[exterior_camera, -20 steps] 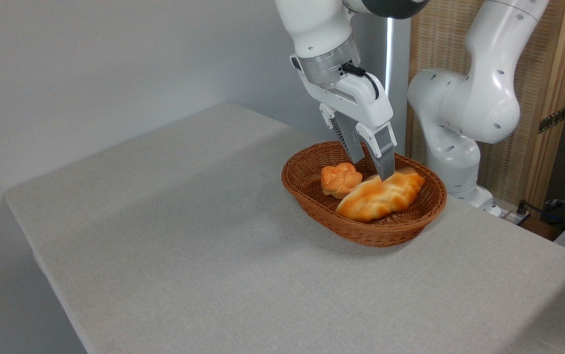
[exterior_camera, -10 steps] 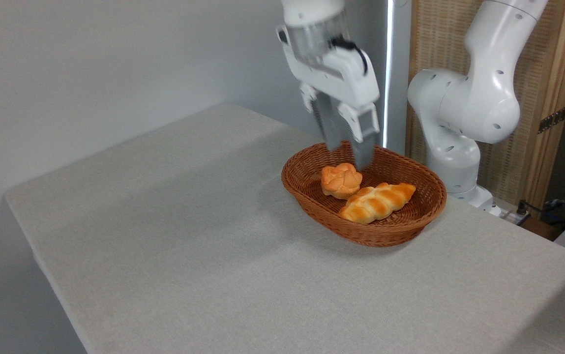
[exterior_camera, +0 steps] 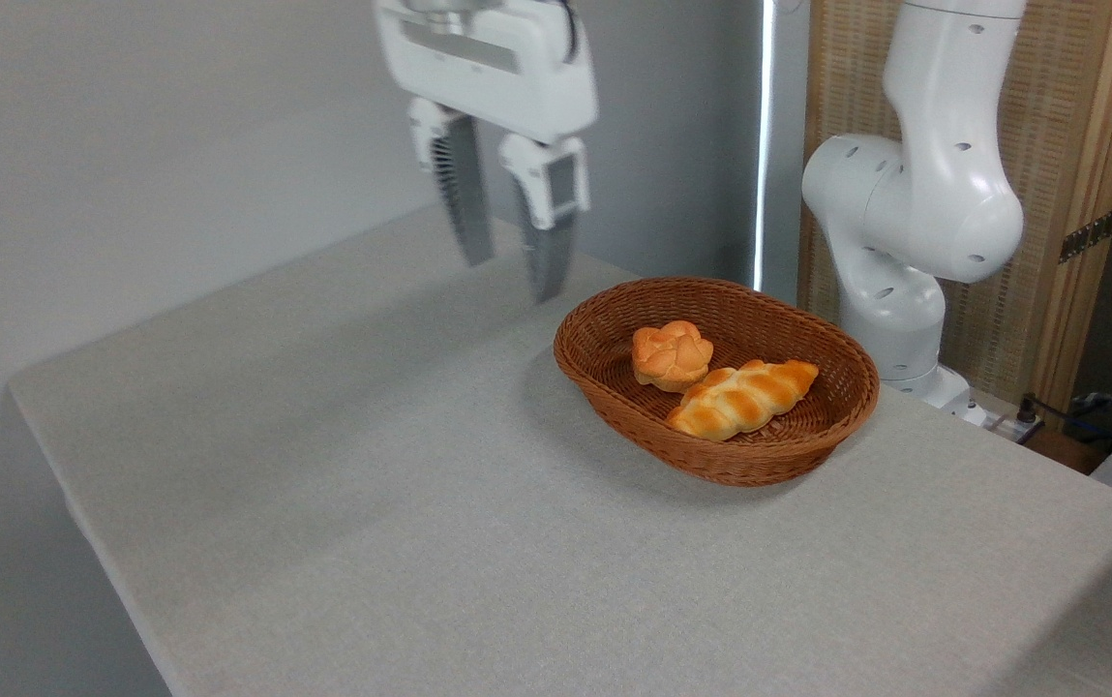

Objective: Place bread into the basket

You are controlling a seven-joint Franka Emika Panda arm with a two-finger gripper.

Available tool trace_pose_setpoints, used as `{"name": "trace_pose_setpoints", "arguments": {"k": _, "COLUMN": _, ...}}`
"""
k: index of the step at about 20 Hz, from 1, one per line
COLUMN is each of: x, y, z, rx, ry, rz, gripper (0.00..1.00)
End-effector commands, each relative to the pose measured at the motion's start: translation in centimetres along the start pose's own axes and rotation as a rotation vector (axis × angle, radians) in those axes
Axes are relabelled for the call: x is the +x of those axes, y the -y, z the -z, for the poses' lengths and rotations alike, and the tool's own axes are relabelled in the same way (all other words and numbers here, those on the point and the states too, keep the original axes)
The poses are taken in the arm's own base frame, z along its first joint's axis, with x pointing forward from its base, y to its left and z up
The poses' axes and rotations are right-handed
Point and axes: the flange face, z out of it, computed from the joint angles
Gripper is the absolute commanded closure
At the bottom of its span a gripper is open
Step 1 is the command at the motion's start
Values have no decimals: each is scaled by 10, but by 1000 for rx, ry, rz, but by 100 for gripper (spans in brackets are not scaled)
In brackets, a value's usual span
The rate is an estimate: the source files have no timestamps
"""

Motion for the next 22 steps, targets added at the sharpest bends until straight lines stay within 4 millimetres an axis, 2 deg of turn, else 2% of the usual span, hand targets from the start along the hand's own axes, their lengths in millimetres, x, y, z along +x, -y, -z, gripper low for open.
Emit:
{"name": "trace_pose_setpoints", "arguments": {"k": 1, "x": 40, "y": 34, "z": 20, "rx": 7, "ry": -31, "rz": 65, "gripper": 0}}
{"name": "trace_pose_setpoints", "arguments": {"k": 2, "x": 47, "y": 39, "z": 21, "rx": 10, "ry": -29, "rz": 92, "gripper": 0}}
{"name": "trace_pose_setpoints", "arguments": {"k": 4, "x": 47, "y": 39, "z": 20, "rx": 4, "ry": -24, "rz": 95, "gripper": 0}}
{"name": "trace_pose_setpoints", "arguments": {"k": 10, "x": 55, "y": 37, "z": -6, "rx": -14, "ry": 19, "rz": 74, "gripper": 0}}
{"name": "trace_pose_setpoints", "arguments": {"k": 13, "x": 58, "y": 39, "z": -9, "rx": 8, "ry": -10, "rz": 72, "gripper": 0}}
{"name": "trace_pose_setpoints", "arguments": {"k": 15, "x": 63, "y": 32, "z": -13, "rx": 6, "ry": -7, "rz": 61, "gripper": 0}}
{"name": "trace_pose_setpoints", "arguments": {"k": 22, "x": 56, "y": 28, "z": -22, "rx": 11, "ry": 29, "rz": 48, "gripper": 0}}
